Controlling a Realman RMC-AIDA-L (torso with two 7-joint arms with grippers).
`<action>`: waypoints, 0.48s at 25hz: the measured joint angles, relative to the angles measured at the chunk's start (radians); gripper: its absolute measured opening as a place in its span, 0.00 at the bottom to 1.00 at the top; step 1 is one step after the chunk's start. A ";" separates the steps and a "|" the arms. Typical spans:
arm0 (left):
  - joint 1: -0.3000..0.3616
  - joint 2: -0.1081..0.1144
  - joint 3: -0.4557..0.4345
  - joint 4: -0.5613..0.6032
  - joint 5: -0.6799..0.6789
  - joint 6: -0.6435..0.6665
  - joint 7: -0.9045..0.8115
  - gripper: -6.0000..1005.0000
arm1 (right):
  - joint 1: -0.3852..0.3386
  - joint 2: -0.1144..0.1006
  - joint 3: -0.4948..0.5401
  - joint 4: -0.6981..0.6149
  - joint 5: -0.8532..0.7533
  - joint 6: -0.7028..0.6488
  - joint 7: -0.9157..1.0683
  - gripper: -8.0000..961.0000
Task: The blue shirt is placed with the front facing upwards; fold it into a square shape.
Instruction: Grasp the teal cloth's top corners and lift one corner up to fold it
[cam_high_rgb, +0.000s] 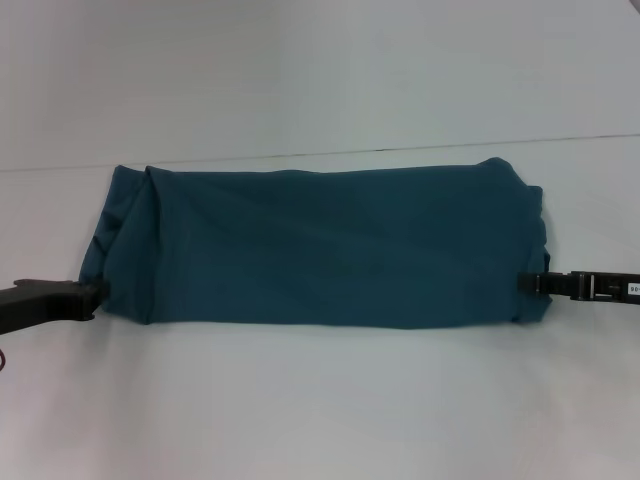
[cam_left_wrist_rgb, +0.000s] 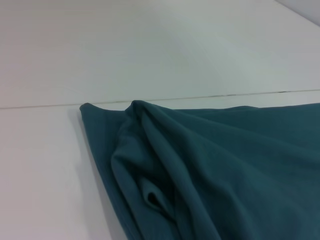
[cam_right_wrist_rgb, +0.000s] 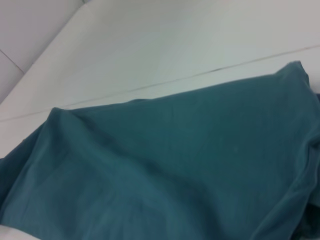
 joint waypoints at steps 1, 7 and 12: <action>0.000 0.000 0.000 0.000 0.000 0.000 0.000 0.01 | 0.000 0.000 0.000 0.000 -0.004 0.000 0.002 0.56; 0.002 0.000 0.000 -0.001 0.000 0.000 0.002 0.01 | -0.001 -0.001 0.000 0.005 -0.023 0.002 0.014 0.56; 0.002 0.000 0.000 -0.001 0.000 0.001 0.003 0.01 | 0.000 0.001 0.000 0.015 -0.036 0.011 0.014 0.56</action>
